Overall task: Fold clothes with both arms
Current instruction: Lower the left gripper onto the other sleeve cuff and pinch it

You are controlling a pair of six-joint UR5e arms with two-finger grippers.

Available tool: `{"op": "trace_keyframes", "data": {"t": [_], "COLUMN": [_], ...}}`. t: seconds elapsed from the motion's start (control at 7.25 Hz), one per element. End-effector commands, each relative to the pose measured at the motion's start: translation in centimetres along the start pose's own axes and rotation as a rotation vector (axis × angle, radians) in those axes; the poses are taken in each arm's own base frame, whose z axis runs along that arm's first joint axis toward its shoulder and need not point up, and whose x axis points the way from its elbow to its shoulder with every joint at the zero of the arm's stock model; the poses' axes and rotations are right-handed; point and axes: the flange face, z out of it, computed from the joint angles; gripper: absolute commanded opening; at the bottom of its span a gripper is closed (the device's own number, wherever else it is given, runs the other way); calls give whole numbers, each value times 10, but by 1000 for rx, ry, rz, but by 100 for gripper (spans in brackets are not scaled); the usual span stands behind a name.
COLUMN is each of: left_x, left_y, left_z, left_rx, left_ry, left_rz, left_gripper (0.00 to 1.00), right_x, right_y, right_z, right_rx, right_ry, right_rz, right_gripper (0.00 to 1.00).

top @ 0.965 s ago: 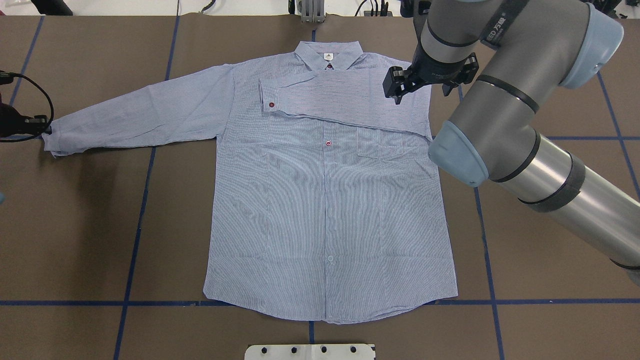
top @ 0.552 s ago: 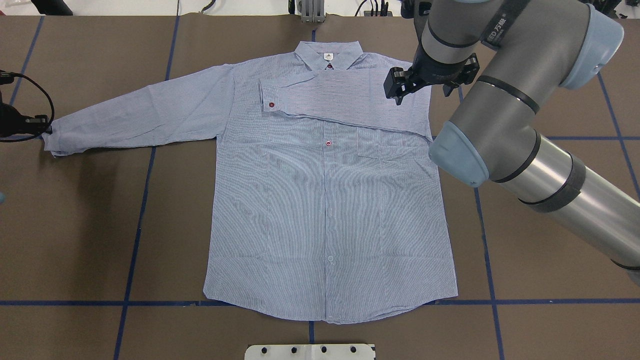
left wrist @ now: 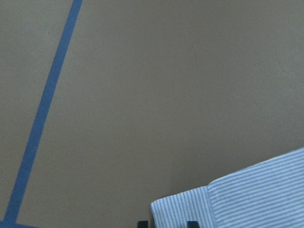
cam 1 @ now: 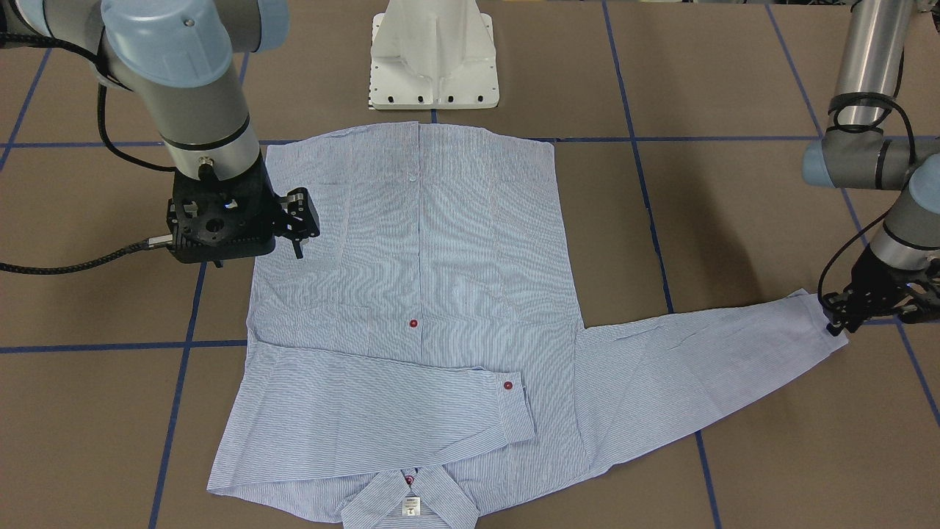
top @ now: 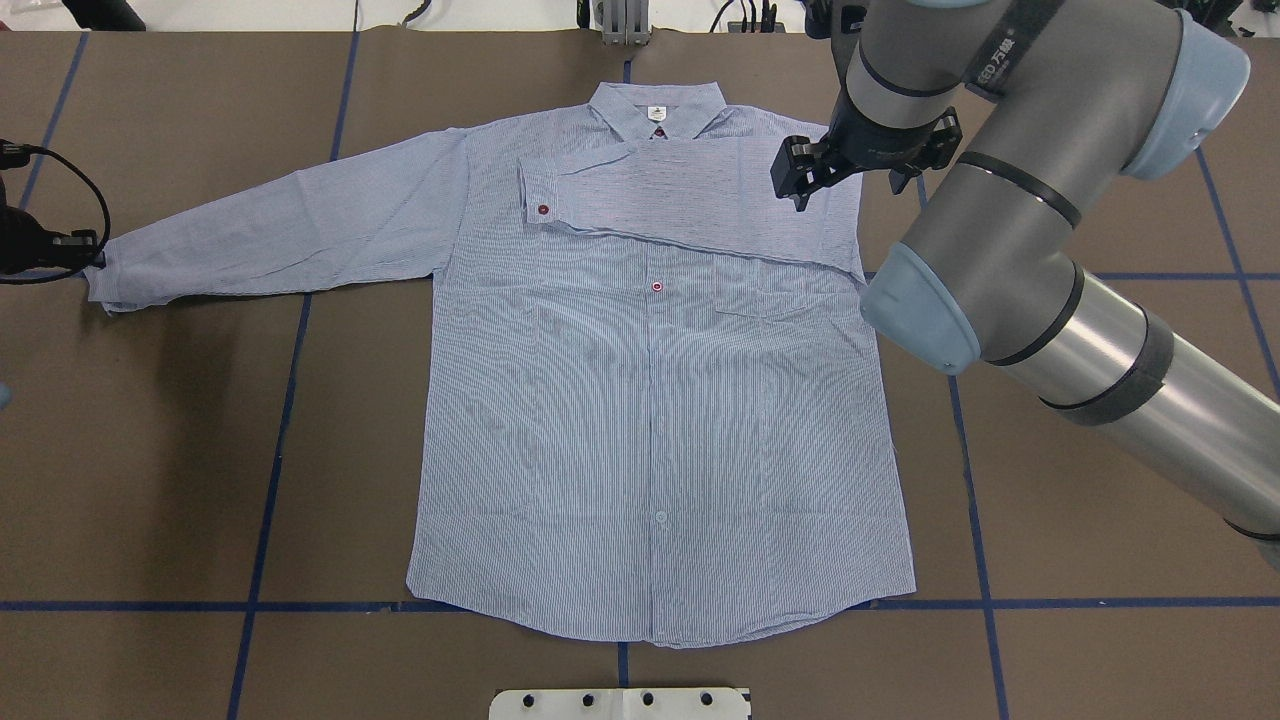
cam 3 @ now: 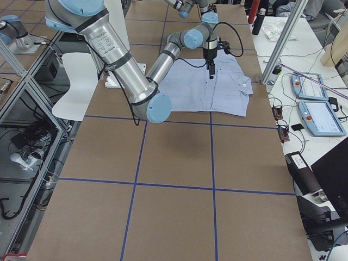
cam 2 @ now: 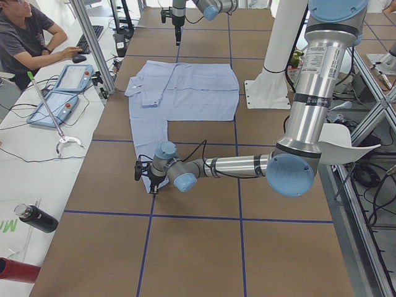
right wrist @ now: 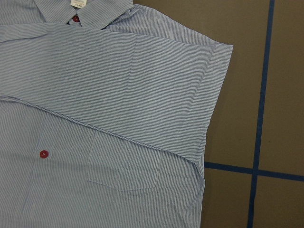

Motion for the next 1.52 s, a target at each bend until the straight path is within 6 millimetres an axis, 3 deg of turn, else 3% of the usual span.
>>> {"op": "trace_keyframes", "data": {"t": [0.0, 0.55, 0.69, 0.97, 1.24, 1.38], "left_x": [0, 2, 2, 2, 8, 18], "left_y": [0, -1, -1, -1, -2, -11], "left_z": [0, -1, -1, -1, -6, -22], "left_rx": [-1, 3, 2, 3, 5, 30], "left_ry": [1, 6, 7, 8, 23, 45], "left_rz": [0, 3, 4, 3, 8, 13], "left_gripper": [31, 27, 23, 0, 0, 0], "right_x": [0, 1, 2, 4, 5, 4], "right_y": [0, -1, 0, 0, 0, 0], "right_z": [0, -1, 1, 2, 0, -1], "right_rx": [1, 5, 3, 1, 4, 4], "right_ry": [-1, 3, 5, 7, 7, 2], "right_rz": [1, 2, 3, 4, 5, 5], "right_gripper": [100, 100, 100, 100, 100, 100]}}
